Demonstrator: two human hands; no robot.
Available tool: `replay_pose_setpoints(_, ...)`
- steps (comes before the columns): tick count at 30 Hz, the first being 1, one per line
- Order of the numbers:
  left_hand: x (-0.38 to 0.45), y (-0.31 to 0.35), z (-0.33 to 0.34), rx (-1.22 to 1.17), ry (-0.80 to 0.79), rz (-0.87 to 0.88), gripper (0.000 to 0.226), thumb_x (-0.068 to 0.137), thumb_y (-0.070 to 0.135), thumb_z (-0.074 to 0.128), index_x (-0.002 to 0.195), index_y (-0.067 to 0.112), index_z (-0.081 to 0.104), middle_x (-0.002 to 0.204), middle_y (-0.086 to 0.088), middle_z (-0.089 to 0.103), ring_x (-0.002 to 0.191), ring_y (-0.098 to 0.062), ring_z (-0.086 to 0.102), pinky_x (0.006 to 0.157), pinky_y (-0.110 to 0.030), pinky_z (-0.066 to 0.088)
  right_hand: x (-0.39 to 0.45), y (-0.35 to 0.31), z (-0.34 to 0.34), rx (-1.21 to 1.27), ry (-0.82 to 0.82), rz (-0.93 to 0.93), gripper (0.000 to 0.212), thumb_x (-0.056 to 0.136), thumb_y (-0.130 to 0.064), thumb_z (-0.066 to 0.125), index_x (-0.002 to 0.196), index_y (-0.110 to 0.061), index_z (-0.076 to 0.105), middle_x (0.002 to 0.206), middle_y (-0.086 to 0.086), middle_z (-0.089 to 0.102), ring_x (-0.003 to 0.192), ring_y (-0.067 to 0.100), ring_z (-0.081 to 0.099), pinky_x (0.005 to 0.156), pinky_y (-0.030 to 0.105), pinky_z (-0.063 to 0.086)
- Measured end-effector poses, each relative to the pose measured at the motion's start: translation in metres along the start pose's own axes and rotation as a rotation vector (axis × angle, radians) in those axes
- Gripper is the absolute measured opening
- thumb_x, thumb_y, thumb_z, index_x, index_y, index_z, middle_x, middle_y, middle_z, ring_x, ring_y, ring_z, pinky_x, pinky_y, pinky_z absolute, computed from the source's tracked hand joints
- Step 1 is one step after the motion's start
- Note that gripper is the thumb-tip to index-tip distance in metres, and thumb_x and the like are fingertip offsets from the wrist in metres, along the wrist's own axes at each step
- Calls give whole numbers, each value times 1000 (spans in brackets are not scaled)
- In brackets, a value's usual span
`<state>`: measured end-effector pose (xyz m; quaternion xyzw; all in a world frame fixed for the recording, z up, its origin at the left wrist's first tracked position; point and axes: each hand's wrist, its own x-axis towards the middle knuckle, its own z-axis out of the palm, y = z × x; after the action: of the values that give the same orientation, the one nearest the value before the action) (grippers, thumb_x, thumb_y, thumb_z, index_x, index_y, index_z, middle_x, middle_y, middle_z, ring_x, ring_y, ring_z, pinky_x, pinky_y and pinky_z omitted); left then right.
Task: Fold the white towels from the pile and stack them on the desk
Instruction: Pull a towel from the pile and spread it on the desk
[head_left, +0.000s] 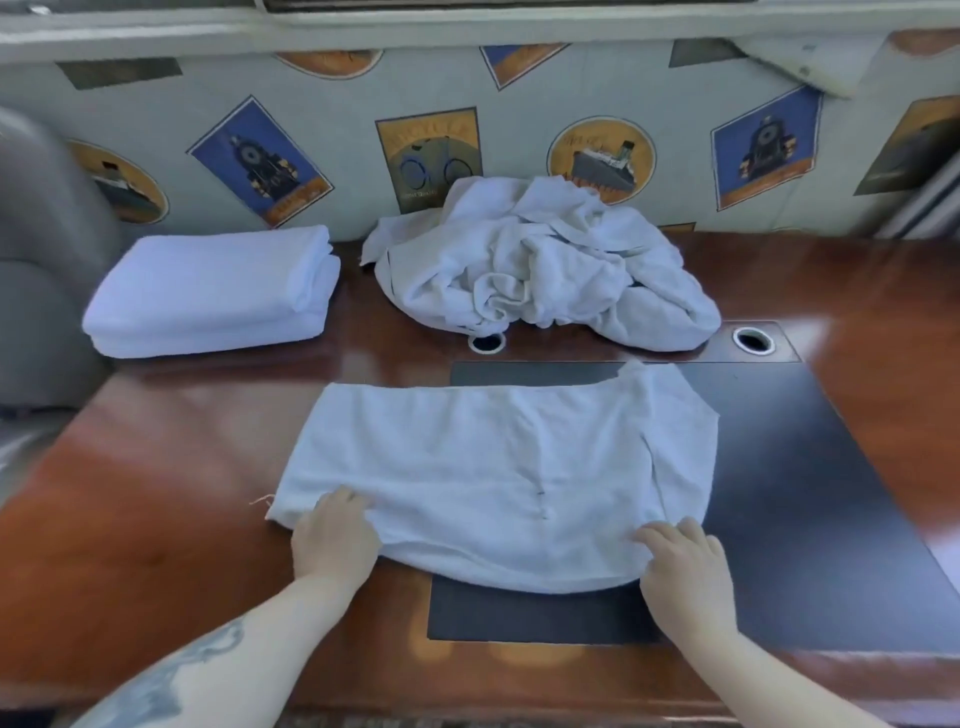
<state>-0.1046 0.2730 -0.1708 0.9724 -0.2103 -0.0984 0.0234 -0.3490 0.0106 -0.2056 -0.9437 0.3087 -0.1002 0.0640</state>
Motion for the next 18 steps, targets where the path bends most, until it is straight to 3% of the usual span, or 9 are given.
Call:
replay_pose_setpoints(2, 2, 17, 10, -62, 73, 57, 35, 92, 15, 47, 119, 31, 62, 124, 11, 55, 116, -13, 48, 92, -25, 37, 12, -4, -7, 51, -49, 119, 43, 62, 13, 64, 90, -18, 75, 100, -6, 72, 90, 29, 59, 71, 39, 41)
replay_pose_setpoints(5, 11, 82, 28, -194, 86, 285, 34, 93, 13, 46, 115, 30, 64, 125, 12, 57, 115, -10, 48, 94, -23, 37, 28, 2, -9, 49, -185, 184, 43, 87, -7, 48, 121, -30, 62, 135, -17, 53, 126, 14, 43, 93, 29, 32)
replay_pose_setpoints(8, -2, 162, 40, -308, -2, 455, 39, 96, 11, 43, 128, 25, 60, 141, 8, 50, 129, -12, 42, 108, -22, 26, 50, 19, -22, 89, -249, 253, 44, 91, -10, 44, 128, -28, 56, 139, -13, 50, 123, 15, 46, 94, 28, 37)
replay_pose_setpoints(10, -16, 209, 52, -309, -70, 472, 40, 98, 14, 40, 134, 23, 56, 150, 4, 41, 139, -15, 34, 113, -25, 21, 66, 33, -25, 107, -277, 257, 45, 91, -9, 43, 132, -26, 52, 141, -9, 49, 118, 18, 49, 91, 29, 39)
replay_pose_setpoints(15, -22, 289, 63, -323, -89, 374, 33, 97, 25, 47, 129, 24, 57, 132, 3, 48, 121, -20, 44, 101, -29, 38, 128, 69, -24, 72, -351, 92, 55, 91, -4, 42, 142, -25, 43, 145, -4, 45, 124, 22, 47, 93, 30, 40)
replay_pose_setpoints(18, -10, 324, 64, -405, -110, 214, 34, 99, 22, 47, 132, 24, 52, 129, 2, 46, 117, -20, 45, 99, -30, 42, 162, 88, -12, 78, -444, -38, 60, 90, -2, 43, 146, -23, 37, 143, -1, 45, 128, 22, 44, 97, 29, 38)
